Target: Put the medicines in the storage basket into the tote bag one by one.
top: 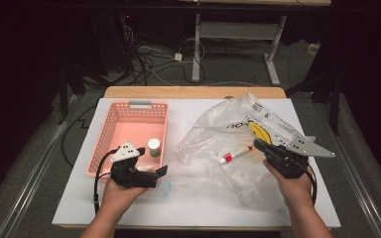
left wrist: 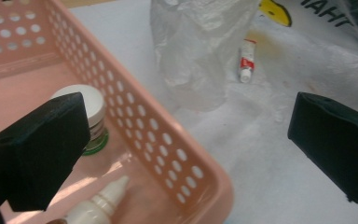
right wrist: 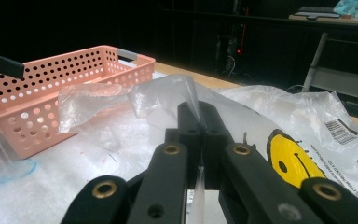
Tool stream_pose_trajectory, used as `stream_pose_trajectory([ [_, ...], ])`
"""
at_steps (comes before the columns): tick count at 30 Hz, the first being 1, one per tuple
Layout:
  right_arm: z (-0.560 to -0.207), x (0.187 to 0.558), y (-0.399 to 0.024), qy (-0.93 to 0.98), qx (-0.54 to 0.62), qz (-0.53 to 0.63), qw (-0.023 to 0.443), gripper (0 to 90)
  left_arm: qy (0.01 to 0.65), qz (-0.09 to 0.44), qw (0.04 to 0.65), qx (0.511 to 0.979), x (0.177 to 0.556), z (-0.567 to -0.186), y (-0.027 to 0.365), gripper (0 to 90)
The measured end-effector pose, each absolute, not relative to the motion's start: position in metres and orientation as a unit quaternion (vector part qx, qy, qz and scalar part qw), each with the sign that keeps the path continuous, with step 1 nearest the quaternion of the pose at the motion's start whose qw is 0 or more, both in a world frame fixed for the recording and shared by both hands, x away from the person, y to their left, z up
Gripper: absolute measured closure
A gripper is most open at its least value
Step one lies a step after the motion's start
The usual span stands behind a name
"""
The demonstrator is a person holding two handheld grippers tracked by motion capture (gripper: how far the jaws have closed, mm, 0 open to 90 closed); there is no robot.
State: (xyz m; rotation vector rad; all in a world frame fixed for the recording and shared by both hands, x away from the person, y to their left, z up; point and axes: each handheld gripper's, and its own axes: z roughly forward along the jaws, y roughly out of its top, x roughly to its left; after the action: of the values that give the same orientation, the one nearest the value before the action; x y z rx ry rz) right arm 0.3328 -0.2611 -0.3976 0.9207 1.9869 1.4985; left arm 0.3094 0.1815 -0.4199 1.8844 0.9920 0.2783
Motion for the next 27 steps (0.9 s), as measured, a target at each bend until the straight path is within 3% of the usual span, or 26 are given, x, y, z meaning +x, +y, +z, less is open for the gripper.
stream_pose_trajectory([
  [13,-0.398,0.333,-0.263,0.728,0.335,0.547,0.243,90.0,0.447,0.133,0.453,0.76,0.316,-0.426,0.209,0.0],
  [27,-0.395,0.333,-0.264,0.722,0.336,0.554,0.241,90.0,0.447,0.13,0.452,0.761,0.324,-0.413,0.208,0.0],
])
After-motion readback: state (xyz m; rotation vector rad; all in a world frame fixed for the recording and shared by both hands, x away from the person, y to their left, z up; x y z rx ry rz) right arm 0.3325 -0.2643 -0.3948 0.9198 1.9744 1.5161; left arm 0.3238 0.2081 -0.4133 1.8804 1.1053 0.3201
